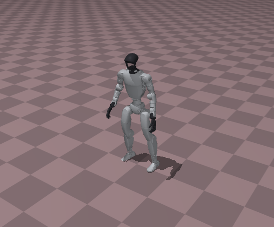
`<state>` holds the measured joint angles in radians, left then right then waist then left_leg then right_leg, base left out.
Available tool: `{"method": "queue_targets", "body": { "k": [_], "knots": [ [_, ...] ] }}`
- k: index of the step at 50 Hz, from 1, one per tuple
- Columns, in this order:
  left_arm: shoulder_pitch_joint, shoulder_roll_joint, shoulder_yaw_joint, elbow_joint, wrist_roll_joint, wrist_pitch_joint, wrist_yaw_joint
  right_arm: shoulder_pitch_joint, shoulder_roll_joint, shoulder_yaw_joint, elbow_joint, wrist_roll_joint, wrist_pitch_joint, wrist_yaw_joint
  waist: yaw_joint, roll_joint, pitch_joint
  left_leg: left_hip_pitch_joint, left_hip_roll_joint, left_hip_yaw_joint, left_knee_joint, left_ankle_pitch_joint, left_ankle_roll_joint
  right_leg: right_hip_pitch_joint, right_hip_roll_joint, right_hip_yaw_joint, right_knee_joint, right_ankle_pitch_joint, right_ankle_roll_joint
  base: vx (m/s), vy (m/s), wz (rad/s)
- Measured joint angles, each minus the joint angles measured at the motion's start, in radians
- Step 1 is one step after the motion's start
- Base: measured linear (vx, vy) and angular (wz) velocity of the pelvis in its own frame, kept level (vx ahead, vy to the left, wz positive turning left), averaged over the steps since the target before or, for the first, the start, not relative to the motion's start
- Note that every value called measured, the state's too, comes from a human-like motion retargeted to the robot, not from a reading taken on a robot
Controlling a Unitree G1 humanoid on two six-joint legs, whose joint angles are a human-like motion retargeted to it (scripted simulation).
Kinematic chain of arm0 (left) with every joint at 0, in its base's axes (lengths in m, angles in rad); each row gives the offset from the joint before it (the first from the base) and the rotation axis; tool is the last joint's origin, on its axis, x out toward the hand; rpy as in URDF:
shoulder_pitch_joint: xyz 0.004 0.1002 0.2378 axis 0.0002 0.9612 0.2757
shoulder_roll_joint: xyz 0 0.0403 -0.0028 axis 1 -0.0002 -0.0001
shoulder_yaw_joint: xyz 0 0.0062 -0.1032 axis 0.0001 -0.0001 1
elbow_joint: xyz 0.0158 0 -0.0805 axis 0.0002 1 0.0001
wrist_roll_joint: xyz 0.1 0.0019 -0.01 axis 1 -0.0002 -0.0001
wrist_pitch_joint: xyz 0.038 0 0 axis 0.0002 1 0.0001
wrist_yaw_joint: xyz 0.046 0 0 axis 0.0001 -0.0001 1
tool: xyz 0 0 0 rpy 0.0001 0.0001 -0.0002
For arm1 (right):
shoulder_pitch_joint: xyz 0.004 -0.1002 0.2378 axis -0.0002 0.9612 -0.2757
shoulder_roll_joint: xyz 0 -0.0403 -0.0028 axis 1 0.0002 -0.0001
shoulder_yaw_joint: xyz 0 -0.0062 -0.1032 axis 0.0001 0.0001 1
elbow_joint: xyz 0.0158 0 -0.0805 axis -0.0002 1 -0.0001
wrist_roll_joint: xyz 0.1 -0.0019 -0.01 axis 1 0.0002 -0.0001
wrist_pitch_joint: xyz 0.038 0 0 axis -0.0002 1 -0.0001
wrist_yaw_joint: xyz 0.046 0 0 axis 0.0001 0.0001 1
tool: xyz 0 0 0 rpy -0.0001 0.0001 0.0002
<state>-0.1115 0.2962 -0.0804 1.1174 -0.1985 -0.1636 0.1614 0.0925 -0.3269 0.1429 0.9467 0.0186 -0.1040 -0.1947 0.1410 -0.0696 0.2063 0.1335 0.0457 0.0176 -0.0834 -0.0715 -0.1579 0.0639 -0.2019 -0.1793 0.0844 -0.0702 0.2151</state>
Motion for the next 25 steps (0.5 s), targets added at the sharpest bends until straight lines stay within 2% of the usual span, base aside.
{"method": "queue_targets", "body": {
  "k": [7, 15, 20, 25],
  "knots": [
    [-0.076, 0.06, -0.097, -0.281, -0.042, -0.017, 0.053, -0.195, -0.049, 0.091, -0.125, 0.069, 0.01, -0.05, 0.001, -0.029, 0.098, -0.125, 0.008, -0.012, -0.001, 0.053, 0.002, -0.121, 0.01, 0.0, -0.003, 0.054, -0.019, -0.2, -0.02, 0.09],
    [-0.077, 0.12, -0.118, -0.632, -0.019, -0.052, 0.101, -0.598, -0.049, 0.304, -0.096, 0.052, 0.025, -0.111, -0.004, -0.049, 0.294, -0.34, 0.024, -0.052, -0.001, 0.135, -0.005, -0.33, 0.026, -0.014, 0.014, 0.126, -0.046, -0.27, -0.03, 0.23],
    [0.007, 0.154, -0.143, -0.748, -0.029, -0.096, 0.144, -0.844, -0.012, 0.502, 0.006, 0.03, 0.01, -0.201, 0.015, -0.05, 0.314, -0.556, 0.04, -0.1, -0.004, 0.196, -0.02, -0.539, 0.039, -0.045, 0.042, 0.165, -0.063, -0.23, -0.05, 0.41],
    [0.096, 0.184, -0.156, -0.737, -0.117, -0.13, 0.168, -1.107, 0.063, 0.745, 0.174, -0.005, 0.01, -0.266, 0.043, -0.039, 0.314, -0.77, 0.061, -0.166, -0.004, 0.255, -0.049, -0.735, 0.055, -0.097, 0.073, 0.192, -0.077, -0.18, -0.07, 0.49]
  ]
}}
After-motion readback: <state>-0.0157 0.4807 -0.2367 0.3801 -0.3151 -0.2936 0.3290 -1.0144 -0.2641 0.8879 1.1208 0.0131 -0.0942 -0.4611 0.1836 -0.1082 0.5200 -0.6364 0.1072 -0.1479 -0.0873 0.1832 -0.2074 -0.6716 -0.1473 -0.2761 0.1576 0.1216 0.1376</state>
